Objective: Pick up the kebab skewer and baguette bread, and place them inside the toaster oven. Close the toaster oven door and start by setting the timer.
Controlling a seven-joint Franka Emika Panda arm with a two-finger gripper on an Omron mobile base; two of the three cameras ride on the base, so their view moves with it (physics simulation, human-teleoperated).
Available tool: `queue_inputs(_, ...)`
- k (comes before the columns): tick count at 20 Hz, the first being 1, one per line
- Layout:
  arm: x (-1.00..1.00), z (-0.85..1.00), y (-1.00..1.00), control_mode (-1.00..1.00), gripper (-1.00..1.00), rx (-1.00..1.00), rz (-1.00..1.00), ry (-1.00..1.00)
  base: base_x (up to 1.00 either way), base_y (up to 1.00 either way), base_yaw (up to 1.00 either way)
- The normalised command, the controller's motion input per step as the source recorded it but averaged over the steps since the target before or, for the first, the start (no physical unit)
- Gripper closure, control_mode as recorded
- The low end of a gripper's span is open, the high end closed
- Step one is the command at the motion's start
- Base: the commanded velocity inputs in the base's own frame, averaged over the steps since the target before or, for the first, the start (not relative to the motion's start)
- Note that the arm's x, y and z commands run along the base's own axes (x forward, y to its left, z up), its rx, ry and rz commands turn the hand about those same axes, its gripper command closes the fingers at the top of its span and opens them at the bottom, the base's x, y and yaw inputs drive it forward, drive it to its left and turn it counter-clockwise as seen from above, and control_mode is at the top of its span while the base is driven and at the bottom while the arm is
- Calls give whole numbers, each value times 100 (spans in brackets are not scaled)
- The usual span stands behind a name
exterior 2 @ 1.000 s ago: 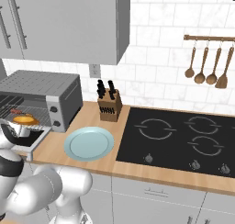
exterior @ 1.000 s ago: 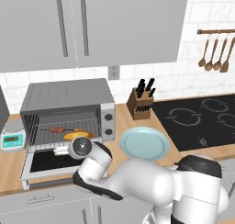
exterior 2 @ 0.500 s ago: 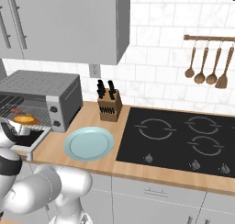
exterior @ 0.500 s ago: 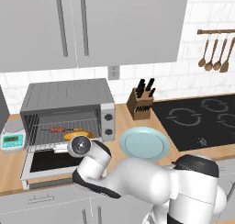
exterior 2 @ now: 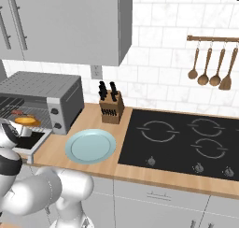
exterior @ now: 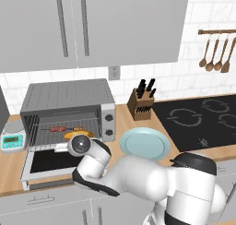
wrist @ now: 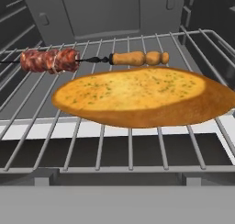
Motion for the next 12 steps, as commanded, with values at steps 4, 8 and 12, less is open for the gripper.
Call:
queue_inputs(4, 8, 1, 0, -100, -100, 0, 0, 0, 0, 0, 0)
queue_inputs(8, 20, 7, 1, -100, -100, 0, 0, 0, 0, 0, 0)
queue_inputs(12, 24, 10, 2, -100, -100, 0, 0, 0, 0, 0, 0)
